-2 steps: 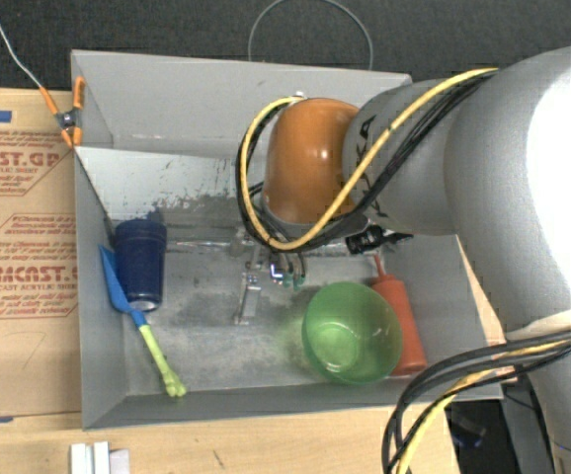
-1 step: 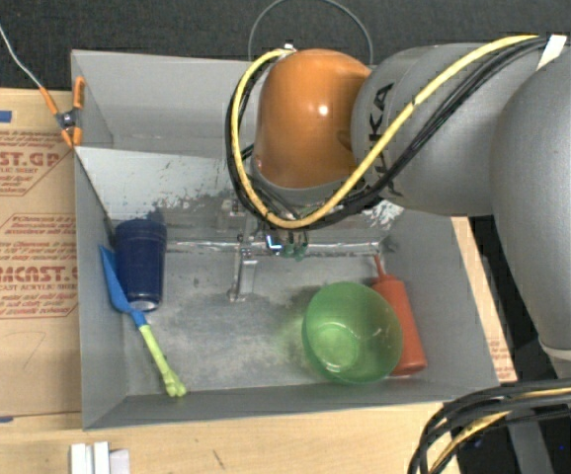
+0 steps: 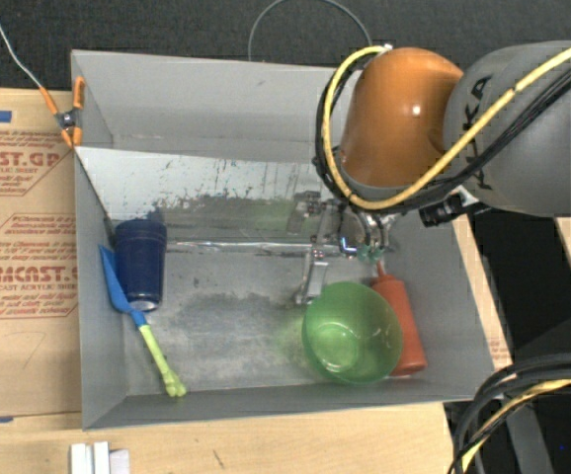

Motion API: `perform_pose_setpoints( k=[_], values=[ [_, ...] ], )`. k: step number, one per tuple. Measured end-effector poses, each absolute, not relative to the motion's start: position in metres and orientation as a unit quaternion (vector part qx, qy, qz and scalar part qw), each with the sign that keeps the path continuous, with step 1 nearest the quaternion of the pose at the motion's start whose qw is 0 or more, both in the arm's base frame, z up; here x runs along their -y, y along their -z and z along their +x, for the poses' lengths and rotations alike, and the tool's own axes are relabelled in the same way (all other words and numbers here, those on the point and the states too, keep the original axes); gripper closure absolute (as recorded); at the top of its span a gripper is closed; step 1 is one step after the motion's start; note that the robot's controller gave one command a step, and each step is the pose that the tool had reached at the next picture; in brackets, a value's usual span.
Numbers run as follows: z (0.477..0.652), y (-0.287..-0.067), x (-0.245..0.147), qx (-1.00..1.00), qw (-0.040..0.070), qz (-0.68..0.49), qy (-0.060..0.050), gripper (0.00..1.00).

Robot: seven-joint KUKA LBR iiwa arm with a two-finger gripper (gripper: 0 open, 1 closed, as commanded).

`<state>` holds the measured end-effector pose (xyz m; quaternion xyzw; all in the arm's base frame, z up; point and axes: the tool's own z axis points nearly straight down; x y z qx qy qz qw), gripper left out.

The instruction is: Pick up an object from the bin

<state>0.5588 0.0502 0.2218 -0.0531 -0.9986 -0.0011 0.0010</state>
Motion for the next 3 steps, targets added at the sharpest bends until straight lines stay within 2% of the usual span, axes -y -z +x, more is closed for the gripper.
perform_pose_setpoints(
  k=[1,2,3],
  values=[
    [0.589,-0.129,-0.089,0.999,-0.008,0.046,0.002,0.00],
    [0.555,-0.142,-0.107,1.000,0.000,-0.030,0.002,0.00],
    [0.575,-0.150,-0.011,1.000,-0.008,0.028,0.002,0.00]
  ],
)
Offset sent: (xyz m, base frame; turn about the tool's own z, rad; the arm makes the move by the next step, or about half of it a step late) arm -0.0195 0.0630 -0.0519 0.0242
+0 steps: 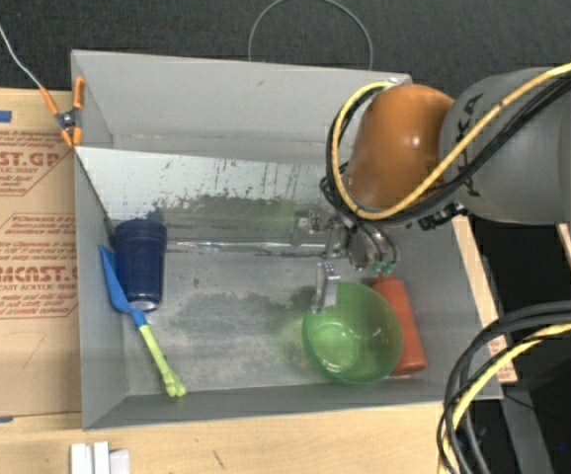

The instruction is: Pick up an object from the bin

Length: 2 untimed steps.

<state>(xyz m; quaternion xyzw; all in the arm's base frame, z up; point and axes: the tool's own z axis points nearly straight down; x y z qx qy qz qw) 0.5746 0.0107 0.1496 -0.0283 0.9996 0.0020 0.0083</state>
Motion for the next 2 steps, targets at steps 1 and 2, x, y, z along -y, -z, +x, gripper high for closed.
perform_pose_setpoints(
  k=[1,2],
  values=[
    [0.575,-0.065,-0.040,-1.000,-0.002,-0.010,-0.003,0.00],
    [0.537,-0.070,0.059,-1.000,0.008,-0.029,-0.002,0.00]
  ],
)
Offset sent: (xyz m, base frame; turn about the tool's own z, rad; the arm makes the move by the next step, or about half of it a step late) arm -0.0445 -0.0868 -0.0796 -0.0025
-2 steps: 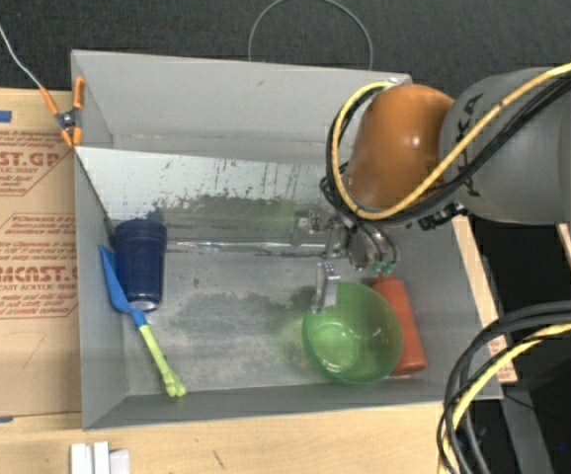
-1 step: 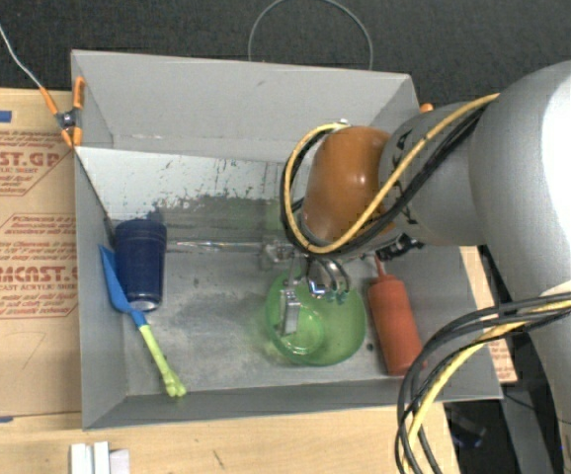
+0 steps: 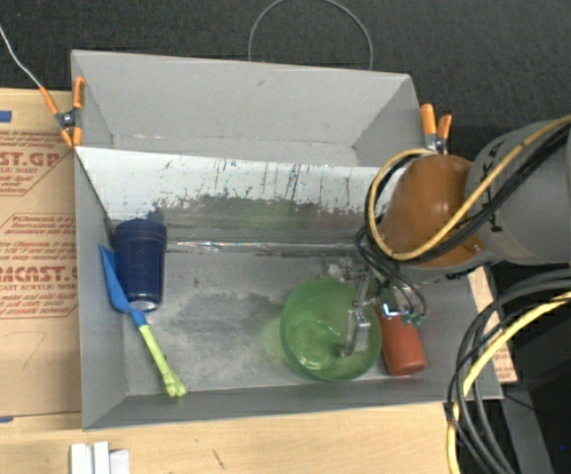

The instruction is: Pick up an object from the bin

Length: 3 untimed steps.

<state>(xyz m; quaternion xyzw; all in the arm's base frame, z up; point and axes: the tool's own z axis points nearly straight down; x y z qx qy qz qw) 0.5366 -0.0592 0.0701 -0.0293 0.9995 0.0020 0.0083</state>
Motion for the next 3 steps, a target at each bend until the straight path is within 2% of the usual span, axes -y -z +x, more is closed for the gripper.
perform_pose_setpoints(
  k=[1,2,3],
  values=[
    [0.552,-0.078,0.044,-0.992,0.002,-0.123,-0.003,0.00],
    [0.583,-0.073,0.034,-0.964,0.010,-0.265,-0.002,1.00],
    [0.583,-0.073,0.034,-0.964,0.011,-0.265,-0.002,1.00]
  ],
)
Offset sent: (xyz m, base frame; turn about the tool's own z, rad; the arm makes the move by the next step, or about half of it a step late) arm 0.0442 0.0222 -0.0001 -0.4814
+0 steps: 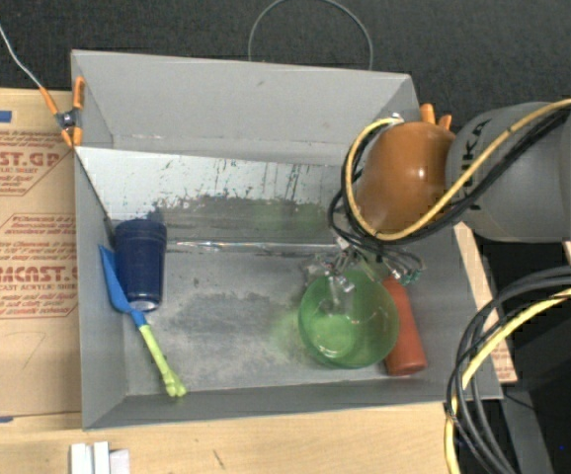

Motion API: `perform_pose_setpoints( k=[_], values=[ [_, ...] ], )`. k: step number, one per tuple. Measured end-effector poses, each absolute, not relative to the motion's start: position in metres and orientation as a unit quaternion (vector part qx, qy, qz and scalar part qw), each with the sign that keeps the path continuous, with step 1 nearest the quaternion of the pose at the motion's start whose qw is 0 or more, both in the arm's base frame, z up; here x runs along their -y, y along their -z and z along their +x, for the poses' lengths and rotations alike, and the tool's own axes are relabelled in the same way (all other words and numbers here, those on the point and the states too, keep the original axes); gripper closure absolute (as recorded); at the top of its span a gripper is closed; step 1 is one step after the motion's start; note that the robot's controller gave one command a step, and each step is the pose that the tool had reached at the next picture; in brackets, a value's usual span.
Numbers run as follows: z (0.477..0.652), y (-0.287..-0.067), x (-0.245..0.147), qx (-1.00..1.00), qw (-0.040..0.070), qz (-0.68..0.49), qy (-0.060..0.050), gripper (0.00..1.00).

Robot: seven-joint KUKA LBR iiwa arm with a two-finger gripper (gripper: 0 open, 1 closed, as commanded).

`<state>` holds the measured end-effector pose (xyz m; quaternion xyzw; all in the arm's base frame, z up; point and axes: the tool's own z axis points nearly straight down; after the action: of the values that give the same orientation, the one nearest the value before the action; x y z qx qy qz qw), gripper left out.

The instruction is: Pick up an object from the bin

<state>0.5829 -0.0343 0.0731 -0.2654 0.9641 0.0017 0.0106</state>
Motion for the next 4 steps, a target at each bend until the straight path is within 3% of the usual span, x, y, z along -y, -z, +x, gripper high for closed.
perform_pose_setpoints(
  k=[1,2,3,4],
  values=[
    [0.583,-0.105,0.032,-0.961,0.012,-0.276,-0.002,1.00],
    [0.583,-0.105,0.031,-0.961,0.012,-0.276,-0.002,1.00],
    [0.569,-0.174,0.031,-0.963,0.016,-0.270,-0.002,1.00],
    [0.568,-0.128,0.015,-0.964,0.012,-0.265,-0.004,1.00]
  ],
)
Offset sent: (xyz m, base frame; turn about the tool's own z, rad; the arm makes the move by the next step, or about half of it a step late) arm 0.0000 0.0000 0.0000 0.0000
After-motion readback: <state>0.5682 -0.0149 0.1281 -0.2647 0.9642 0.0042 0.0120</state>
